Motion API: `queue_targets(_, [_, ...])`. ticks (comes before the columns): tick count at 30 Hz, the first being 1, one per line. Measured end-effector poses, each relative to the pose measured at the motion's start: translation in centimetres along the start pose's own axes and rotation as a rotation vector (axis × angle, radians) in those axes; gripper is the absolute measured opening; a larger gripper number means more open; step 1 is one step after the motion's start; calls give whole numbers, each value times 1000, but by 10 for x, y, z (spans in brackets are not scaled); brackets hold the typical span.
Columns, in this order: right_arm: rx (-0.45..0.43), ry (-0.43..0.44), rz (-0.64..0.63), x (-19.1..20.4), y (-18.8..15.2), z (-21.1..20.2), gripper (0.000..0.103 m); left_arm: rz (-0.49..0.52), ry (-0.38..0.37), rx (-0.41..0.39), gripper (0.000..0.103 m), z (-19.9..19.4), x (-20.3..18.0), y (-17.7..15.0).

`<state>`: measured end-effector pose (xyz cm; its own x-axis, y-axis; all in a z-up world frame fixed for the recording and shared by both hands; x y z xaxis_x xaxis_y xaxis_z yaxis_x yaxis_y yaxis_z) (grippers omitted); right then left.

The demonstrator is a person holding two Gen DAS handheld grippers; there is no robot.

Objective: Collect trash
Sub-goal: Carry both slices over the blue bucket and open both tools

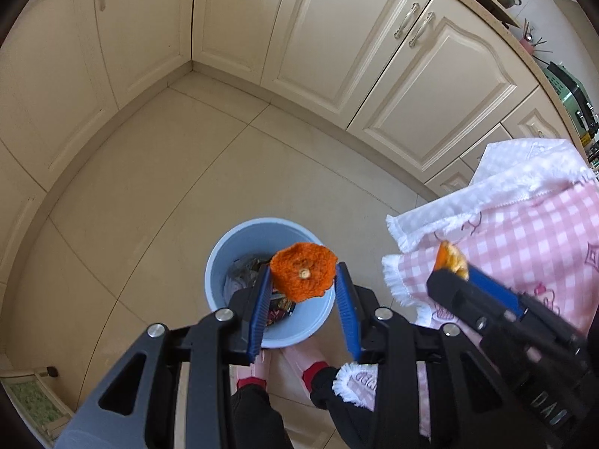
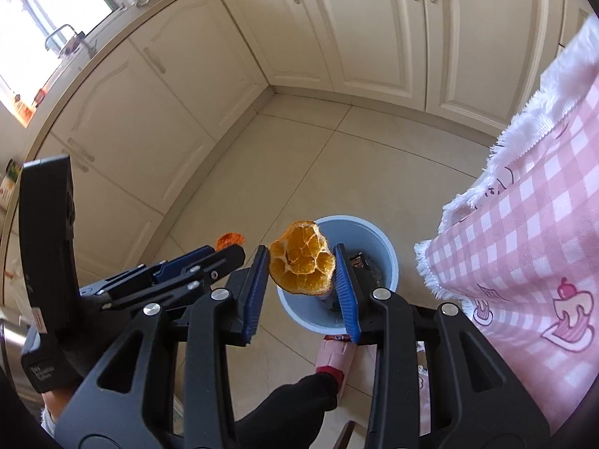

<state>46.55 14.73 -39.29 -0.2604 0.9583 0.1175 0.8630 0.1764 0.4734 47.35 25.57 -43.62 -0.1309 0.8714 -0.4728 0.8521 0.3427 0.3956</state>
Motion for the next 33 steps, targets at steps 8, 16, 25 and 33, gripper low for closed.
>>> queue_targets(8, [7,-7,18,-4,-1,8,35,-24,5,-32,51,-3,6,2])
queue_targets(16, [14,4,2,8,-2,4,35,-43,22,-48,51,-17,17,-2])
queue_targets(25, [-9,11,-21,21,7,4,35,-70,21,-67,51,-31,30,-2])
queue_targets(33, [-59,19,-49,37,26,2,36,-74,29,-86,51,-43,39,3])
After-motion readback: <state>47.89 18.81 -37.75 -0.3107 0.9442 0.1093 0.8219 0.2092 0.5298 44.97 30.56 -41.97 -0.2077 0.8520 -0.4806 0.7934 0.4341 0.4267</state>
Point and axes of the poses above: each gripper's, at about its wrist camera, not at the fingertips, and z roughly the way its jaws point, x to its left, y to its top, the point moved 8 cm from there along z, roughly the way its jaws point, and after that the axes turned 14 degrees about -y, right-handed, at the moved point
